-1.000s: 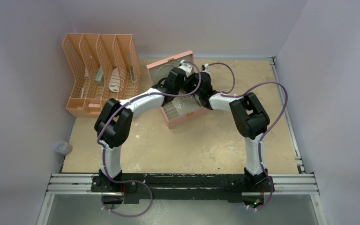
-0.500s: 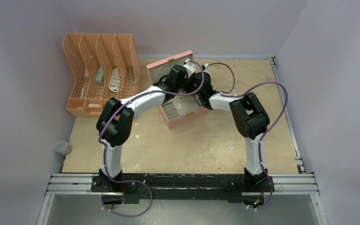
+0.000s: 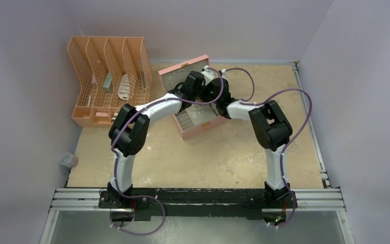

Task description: Organize the mixed jewelry

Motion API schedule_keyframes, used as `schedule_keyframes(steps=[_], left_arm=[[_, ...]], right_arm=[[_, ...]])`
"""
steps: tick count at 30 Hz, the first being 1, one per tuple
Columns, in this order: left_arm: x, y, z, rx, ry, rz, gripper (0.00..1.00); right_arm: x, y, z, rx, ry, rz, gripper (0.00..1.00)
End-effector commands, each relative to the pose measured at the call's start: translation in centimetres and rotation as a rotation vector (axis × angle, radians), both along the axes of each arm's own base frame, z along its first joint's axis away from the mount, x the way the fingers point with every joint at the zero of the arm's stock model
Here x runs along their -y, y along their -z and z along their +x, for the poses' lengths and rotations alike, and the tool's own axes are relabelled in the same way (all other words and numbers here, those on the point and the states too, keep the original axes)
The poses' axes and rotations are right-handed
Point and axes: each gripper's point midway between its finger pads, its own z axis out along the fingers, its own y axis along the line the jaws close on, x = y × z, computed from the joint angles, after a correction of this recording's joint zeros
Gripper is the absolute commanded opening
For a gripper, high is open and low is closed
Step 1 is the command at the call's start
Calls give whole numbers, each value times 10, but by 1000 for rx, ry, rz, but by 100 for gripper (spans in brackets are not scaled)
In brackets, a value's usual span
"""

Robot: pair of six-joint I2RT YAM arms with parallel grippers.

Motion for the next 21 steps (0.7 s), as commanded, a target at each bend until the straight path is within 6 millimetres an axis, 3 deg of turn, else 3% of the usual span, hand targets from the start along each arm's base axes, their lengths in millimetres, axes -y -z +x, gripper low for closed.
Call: schedule_keyframes(steps=[1,14,21], left_arm=[[7,-42,20,128,-4,-55,1],[3,-28,29,129,-3,-37,2],[-10,-13,30,94,-28,-38,2]], right_arm=[[-19,18,-43,-100,-152,-16,0],[-20,19,-52,-93,-187,-7,0],[-21,6,-55,-71,-201,37,0]])
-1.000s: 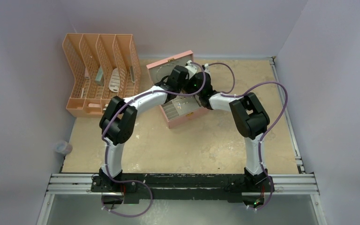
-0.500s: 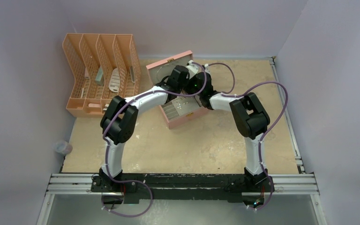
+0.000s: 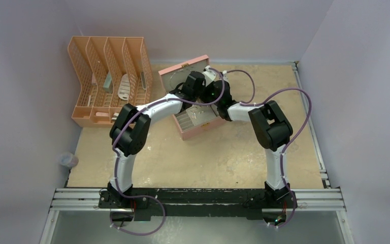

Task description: Organize the mixed jewelry

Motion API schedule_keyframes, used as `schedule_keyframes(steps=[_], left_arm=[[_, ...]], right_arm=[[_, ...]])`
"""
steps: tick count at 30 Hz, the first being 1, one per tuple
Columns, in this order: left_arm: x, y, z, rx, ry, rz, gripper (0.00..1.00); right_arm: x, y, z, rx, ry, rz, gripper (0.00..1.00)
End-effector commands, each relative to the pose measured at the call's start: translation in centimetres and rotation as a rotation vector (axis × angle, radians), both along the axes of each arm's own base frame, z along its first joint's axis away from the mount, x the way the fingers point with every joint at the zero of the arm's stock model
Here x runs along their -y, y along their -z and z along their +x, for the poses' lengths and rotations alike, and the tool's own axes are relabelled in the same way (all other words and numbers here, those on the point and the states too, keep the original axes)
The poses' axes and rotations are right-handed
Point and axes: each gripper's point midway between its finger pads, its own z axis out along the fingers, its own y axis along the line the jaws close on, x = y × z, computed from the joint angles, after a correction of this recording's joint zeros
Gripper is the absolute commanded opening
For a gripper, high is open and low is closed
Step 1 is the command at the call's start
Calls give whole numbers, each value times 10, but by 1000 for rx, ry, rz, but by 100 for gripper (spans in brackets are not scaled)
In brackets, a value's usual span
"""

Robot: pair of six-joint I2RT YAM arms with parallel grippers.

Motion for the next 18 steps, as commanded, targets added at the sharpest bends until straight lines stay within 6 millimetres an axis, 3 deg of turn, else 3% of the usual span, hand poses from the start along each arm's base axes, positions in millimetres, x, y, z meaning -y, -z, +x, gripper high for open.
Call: schedule_keyframes(steps=[1,11,18], left_arm=[[-17,-10,22,55,-51,-37,3],[-24,2,19,25,-54,-43,4],[-23,6,13,-3,-45,-60,5]], right_arm=[[-21,2,-50,-83,-185,15,0],[-9,-36,-48,-3,-187,123,0],[-5,-48,-45,19,-199,164,0]])
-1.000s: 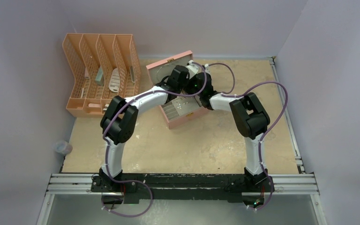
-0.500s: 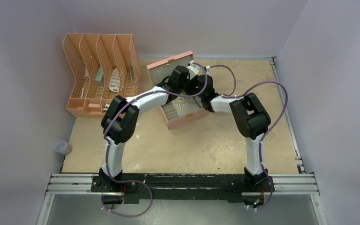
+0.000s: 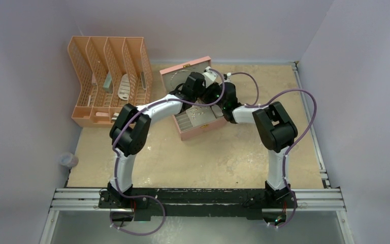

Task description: Organize the mixed jewelry

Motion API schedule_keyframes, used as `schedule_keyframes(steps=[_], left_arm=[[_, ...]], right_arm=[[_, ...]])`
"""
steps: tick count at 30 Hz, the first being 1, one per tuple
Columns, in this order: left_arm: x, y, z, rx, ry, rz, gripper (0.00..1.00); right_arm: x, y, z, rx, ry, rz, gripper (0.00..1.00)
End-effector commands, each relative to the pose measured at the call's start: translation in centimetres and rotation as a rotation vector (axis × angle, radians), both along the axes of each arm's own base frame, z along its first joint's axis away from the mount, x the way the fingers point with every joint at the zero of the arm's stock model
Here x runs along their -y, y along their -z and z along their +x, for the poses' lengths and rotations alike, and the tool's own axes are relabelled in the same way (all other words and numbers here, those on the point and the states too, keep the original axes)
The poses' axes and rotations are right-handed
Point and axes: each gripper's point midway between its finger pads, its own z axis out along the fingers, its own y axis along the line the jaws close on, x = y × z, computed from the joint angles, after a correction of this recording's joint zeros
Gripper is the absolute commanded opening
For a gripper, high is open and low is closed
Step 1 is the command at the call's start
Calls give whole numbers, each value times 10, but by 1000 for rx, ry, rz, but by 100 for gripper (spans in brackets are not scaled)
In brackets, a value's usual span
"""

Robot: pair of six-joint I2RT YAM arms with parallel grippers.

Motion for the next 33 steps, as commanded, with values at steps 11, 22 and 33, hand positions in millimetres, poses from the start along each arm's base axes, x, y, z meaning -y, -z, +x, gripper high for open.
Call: schedule_keyframes(steps=[11,22,33], left_arm=[[-28,-22,7,-19,-71,-96,12],[-27,-36,1,-42,-62,-131,14],[-19,-57,-8,-73,-34,-215,16]], right_arm=[[-17,-37,-23,23,-137,82,0],[-11,-32,-23,34,-112,74,0],[-10,-34,-21,40,-101,75,1]])
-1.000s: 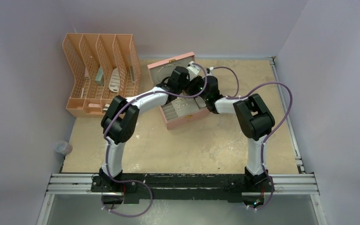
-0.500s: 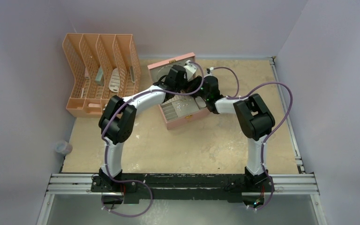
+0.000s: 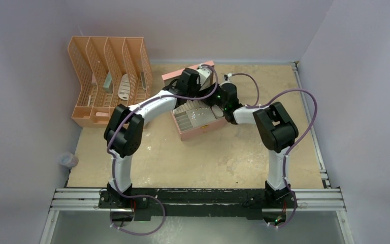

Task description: Organize the mixed jewelry

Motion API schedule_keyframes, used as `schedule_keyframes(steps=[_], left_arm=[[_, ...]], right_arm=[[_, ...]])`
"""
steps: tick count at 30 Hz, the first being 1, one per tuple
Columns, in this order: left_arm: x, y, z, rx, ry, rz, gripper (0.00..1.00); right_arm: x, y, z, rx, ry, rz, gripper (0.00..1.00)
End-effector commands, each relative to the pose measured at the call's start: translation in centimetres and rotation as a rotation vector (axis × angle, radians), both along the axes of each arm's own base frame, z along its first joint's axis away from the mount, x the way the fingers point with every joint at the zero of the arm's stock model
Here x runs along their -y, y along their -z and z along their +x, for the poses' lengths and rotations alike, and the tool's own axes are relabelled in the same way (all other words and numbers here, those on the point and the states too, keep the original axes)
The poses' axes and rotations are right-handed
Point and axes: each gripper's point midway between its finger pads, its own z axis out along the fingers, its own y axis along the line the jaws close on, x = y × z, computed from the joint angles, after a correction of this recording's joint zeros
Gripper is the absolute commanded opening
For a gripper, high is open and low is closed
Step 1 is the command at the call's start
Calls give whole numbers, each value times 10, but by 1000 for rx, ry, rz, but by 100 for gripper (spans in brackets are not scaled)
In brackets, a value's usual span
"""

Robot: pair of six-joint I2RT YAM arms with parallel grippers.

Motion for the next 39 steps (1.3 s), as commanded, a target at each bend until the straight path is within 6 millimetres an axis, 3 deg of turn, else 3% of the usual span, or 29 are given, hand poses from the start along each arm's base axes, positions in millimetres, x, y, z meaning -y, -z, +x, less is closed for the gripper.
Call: schedule_keyframes(steps=[1,6,18,29,39], left_arm=[[-10,-62,10,84,-53,-105,16],[-11,-65,9,79,-62,-121,17],[-9,-66,12,102,-86,-165,35],[-11,-76,7,113,-96,-203,36],[-27,-75,4,147,-165,-195,28]], right_arm=[[-12,-31,-16,43,-85,42,1],[-13,-34,-14,47,-85,39,1],[-21,-32,4,26,-88,17,0],[-24,-35,8,33,-93,22,0],[-27,-42,10,54,-101,33,3]])
